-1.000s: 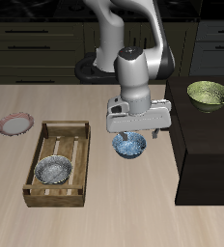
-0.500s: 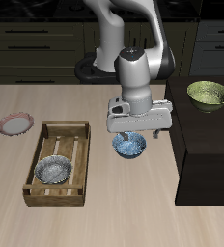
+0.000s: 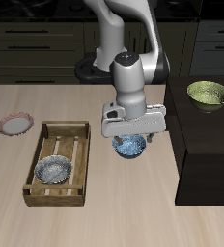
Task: Place the black bowl and the blue bowl in the wooden tray
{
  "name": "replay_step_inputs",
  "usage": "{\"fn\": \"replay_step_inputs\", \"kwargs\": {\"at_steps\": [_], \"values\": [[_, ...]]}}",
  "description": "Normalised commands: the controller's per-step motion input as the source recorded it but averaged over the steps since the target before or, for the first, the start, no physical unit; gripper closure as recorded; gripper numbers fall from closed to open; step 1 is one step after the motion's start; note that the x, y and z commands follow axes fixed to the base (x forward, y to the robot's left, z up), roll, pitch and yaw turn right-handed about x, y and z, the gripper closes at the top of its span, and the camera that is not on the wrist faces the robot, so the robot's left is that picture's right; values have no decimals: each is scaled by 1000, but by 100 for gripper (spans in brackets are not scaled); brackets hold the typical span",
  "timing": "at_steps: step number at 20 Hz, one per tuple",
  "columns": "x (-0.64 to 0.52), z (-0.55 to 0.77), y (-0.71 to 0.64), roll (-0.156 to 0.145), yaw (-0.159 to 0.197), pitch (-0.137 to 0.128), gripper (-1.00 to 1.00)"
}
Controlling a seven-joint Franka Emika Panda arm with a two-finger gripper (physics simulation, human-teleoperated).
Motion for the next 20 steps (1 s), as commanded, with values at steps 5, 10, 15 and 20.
{"fn": "replay_step_inputs", "kwargs": {"at_steps": [5, 10, 15, 20], "values": [[56, -289, 44, -14, 5, 45, -100], [-95, -107, 278, 54, -22, 13, -100], [-27, -146, 185, 35, -19, 21, -100], [153, -372, 179, 30, -23, 63, -100]]}}
